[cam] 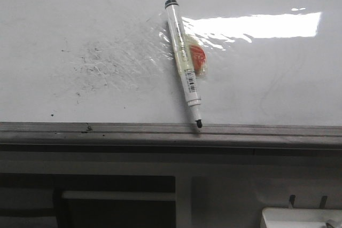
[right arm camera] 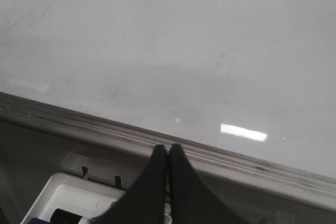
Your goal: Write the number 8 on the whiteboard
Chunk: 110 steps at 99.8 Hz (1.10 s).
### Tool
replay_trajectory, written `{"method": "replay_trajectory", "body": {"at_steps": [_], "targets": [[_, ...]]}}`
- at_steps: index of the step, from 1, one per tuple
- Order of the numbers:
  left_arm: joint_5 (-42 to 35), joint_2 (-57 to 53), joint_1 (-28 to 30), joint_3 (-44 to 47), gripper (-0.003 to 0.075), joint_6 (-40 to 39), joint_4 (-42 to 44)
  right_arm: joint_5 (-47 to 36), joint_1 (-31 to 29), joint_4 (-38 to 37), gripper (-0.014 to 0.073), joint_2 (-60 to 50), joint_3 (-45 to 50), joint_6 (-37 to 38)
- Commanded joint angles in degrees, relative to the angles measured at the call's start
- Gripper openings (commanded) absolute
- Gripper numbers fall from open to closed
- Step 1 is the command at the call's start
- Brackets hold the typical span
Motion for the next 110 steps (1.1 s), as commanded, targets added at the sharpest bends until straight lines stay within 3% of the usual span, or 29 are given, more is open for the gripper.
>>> {"method": "replay_trajectory", "body": {"at_steps": [1, 53, 76, 89, 99, 110], "targets": [[-4.0, 0.6, 0.1, 2.3, -0.002, -0.2, -0.3, -2.0, 0.1, -0.1, -0.0053, -1.2, 0.8, -0.2], [-4.0, 0.6, 0.1, 2.3, -0.002, -0.2, -0.3, -2.0, 0.1, -0.1, -0.0053, -1.2, 0.8, -0.2], [-4.0, 0.6, 0.1, 2.3, -0.002, -0.2, 3.6, -2.1, 0.1, -0.2, -0.0053, -1.2, 0.8, -0.2], [-5.2, 0.6, 0.1, 2.3, -0.002, -0.2, 4.1, -8.7, 0.1, -1.9, -0.0053, -1.2, 0.8, -0.2], [-12.1, 0.6, 0.0, 2.3, -0.002, -0.2, -3.7, -19.7, 0.1, 5.4, -0.0053, -1.2, 0.8, 0.3], [-22.3, 0.6, 0.0, 2.3, -0.002, -0.2, -23.4, -30.1, 0.1, 12.1, -0.0053, -1.2, 0.8, 0.3]]}}
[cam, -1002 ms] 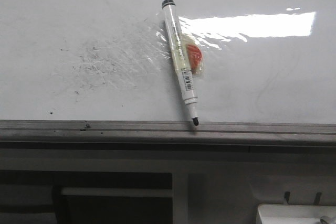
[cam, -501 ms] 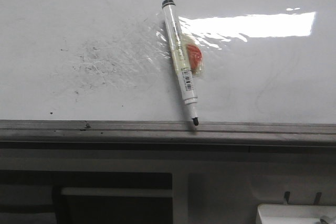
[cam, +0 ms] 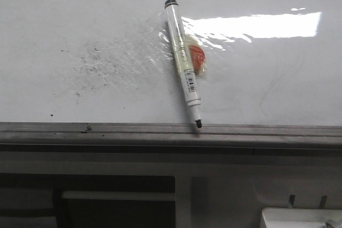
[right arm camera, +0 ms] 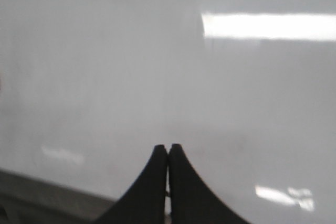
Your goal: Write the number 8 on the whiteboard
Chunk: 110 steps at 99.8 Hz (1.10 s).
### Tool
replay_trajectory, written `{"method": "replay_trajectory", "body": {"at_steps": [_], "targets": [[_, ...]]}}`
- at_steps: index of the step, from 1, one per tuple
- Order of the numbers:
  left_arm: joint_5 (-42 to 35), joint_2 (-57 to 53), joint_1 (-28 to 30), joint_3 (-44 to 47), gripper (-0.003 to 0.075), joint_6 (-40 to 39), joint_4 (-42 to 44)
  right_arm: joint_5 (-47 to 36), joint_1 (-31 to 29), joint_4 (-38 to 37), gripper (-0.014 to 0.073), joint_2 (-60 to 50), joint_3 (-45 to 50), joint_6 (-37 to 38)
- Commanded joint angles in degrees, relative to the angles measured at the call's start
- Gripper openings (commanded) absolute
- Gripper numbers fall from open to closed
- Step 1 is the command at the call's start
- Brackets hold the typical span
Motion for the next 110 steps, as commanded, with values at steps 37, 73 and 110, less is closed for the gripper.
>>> {"method": "replay_trajectory", "body": {"at_steps": [37, 73, 110], "targets": [[-14.8, 0.8, -0.1, -2.0, -0.002, 0.6, -49.9, -9.4, 0.1, 21.3, -0.005, -1.2, -3.3, 1.0], [21.7, 25.8, -0.1, -28.8, 0.0242, 5.1, -17.5, 23.4, 0.1, 3.0, 0.0211, 8.0, -25.3, 0.6], [18.2, 48.8, -23.1, -37.0, 0.0353, 23.3, -38.5, 31.6, 0.1, 0.4, 0.0381, 18.2, -33.7, 0.6]]}}
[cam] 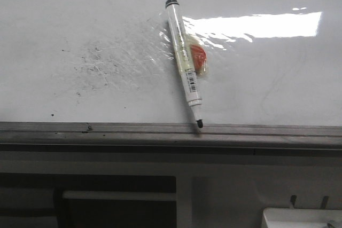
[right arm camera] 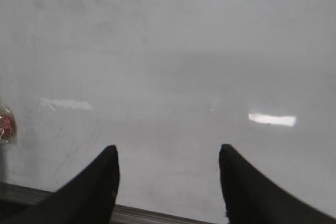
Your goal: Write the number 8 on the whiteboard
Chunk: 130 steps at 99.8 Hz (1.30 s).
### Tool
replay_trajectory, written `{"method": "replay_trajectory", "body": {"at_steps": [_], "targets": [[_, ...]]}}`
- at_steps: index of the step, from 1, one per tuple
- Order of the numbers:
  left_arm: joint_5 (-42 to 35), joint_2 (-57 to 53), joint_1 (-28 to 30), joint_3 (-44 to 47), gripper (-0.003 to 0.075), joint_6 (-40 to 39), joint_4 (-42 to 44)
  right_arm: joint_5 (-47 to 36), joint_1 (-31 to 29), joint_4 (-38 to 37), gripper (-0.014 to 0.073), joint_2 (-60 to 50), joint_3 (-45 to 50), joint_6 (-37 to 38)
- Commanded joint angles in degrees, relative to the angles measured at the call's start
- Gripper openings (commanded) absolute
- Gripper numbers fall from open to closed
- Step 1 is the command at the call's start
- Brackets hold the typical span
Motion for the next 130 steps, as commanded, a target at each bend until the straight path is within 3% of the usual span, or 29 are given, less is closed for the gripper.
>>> {"method": "replay_trajectory", "body": {"at_steps": [1, 17, 32, 45, 86, 98, 113, 130], "targets": [[-7.7, 5.2, -9.3, -2.0, 0.0353, 3.3, -5.8, -3.5, 0.1, -1.1, 0.0381, 2.0, -1.9, -0.3], [-26.0, 15.5, -25.4, -2.4, 0.0353, 3.0, -8.8, -4.5, 0.2, -1.1, 0.0381, 2.2, -1.9, -0.3], [-39.0, 24.3, -35.0, -5.0, 0.0353, 2.8, -10.9, -4.7, 0.2, -1.0, 0.0381, 2.2, -1.9, -0.3], [-39.6, 29.0, -35.5, -8.3, 0.0353, 2.8, -16.1, -5.6, 0.2, -0.6, 0.0381, 2.2, -1.9, -0.3], [-41.9, 37.9, -34.9, -11.2, 0.0342, 2.8, -16.3, -7.6, 0.2, 0.7, 0.0381, 2.2, -1.9, -0.3], [-41.9, 38.2, -33.3, -11.2, 0.0243, 2.8, -16.3, -7.6, 0.2, 0.7, 0.0381, 2.2, -1.9, -0.3], [-41.8, 38.4, -30.2, -11.2, -0.0017, 2.8, -16.3, -7.7, 0.2, 0.7, 0.038, 2.2, -1.9, -0.3], [-39.0, 38.5, -27.5, -11.3, -0.002, 2.8, -16.2, -9.5, 0.2, 0.7, 0.038, 2.2, -1.9, -0.3]]}}
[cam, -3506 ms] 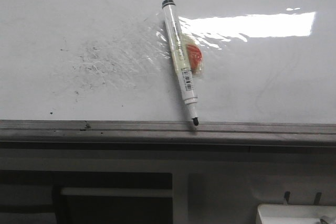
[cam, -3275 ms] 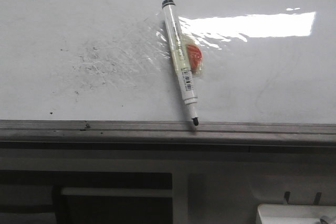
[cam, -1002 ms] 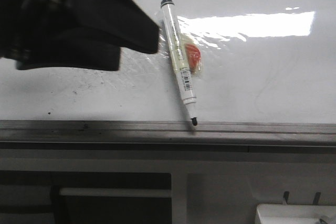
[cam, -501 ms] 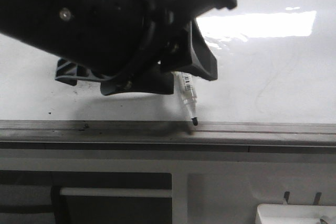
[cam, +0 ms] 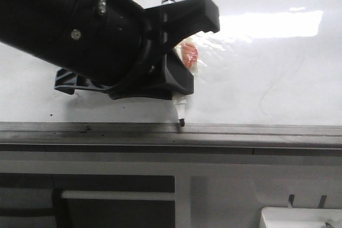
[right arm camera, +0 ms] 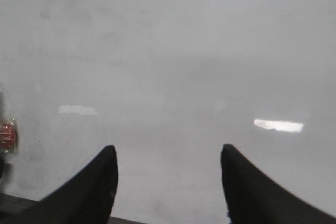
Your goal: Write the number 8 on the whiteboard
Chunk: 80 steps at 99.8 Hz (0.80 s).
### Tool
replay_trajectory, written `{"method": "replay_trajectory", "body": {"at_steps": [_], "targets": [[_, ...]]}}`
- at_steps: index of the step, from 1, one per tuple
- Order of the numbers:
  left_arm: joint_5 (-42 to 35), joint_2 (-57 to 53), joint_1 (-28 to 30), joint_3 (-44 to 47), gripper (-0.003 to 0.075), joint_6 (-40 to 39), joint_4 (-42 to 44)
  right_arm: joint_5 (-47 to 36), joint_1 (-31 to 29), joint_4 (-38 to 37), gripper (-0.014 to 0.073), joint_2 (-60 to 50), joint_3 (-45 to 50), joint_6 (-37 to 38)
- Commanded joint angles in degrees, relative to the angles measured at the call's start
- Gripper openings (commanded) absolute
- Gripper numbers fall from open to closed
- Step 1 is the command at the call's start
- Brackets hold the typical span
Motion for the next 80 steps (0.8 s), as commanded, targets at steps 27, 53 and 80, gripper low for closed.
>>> {"method": "replay_trajectory", "body": {"at_steps": [27, 53, 80], "targets": [[15.4, -6.2, 0.2, -5.9, -0.002, 7.5, 21.3, -6.2, 1.4, 12.6, 0.038, 1.2, -2.9, -13.2], [31.1, -13.4, -3.4, -8.4, -0.002, 33.6, 30.4, 2.4, 10.3, 52.6, 0.0365, 8.8, -4.8, -57.5], [30.5, -15.0, -5.1, -8.4, -0.002, 38.4, 30.3, 7.7, 16.0, 69.7, 0.0365, 20.1, -5.0, -75.5]]}}
